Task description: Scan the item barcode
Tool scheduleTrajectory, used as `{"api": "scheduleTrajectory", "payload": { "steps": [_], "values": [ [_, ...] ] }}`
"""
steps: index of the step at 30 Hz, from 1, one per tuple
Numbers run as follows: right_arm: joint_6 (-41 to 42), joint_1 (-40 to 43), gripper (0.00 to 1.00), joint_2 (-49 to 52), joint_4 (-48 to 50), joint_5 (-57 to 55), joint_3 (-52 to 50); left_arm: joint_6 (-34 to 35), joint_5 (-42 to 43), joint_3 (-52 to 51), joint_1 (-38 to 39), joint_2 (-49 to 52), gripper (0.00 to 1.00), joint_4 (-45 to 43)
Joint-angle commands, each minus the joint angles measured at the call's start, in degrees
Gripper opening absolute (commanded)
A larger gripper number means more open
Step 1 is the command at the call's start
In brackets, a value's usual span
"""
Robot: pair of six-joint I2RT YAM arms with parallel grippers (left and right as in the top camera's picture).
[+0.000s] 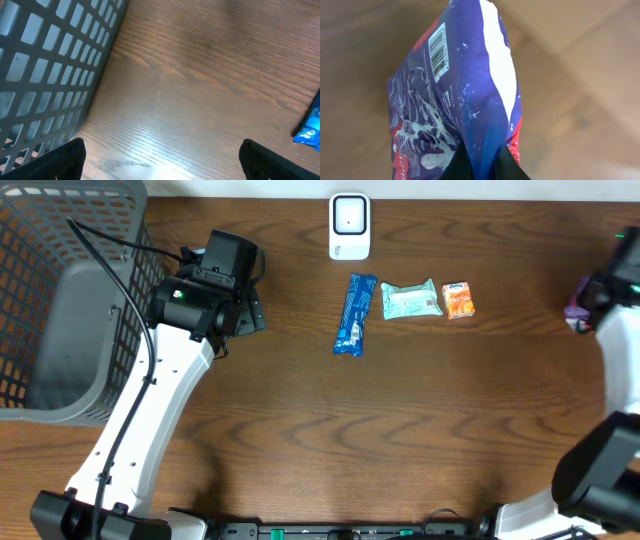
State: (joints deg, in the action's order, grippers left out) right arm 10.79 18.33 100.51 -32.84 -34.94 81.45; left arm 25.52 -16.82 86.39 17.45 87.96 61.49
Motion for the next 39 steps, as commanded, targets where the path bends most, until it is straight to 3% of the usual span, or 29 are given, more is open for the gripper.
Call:
{"api": "scheduleTrajectory", "payload": {
  "steps": [1,5,13,21,26,36,38,39],
  "values": [
    [2.4,-2.9,0.02,4.1,0.3,-24.7,-0.7,0.5,-0.4,0.1,-0.1,0.1,0.98,0.2],
    [0.3,-5.4,0.02,9.9,0.2,-31.3,-0.7,0.5,-0.4,0.1,-0.1,0.1,0.98,0.2],
    [-0.8,-11.6,0.04,17.2,0.0,-30.2,-0.7,0.5,-0.4,0.1,-0.1,0.1,0.98,0.2],
    [2.3,-15.4,0.7,17.4,0.7,-3.7,-0.7,0.5,-0.4,0.1,-0.1,0.1,0.98,0.2],
    [5.7,-14.8,0.73,14.9,0.6,8.4,-0.6,0.5,-0.4,0.1,-0.1,0.1,0.98,0.2],
    [5.5,-5.4,0.99,-1.3,0.7,31.9,-0.6,0.5,-0.4,0.1,-0.1,0.1,0.98,0.2],
    [4.8,-1.8,0.99,-3.1,0.6,35.0,-0.6,0.5,-0.4,0.1,-0.1,0.1,0.98,0.2],
    [3.1,-0.2,0.9,-3.5,0.7,36.1,-0.6,0.5,-0.4,0.1,-0.1,0.1,0.98,0.2]
  ]
}}
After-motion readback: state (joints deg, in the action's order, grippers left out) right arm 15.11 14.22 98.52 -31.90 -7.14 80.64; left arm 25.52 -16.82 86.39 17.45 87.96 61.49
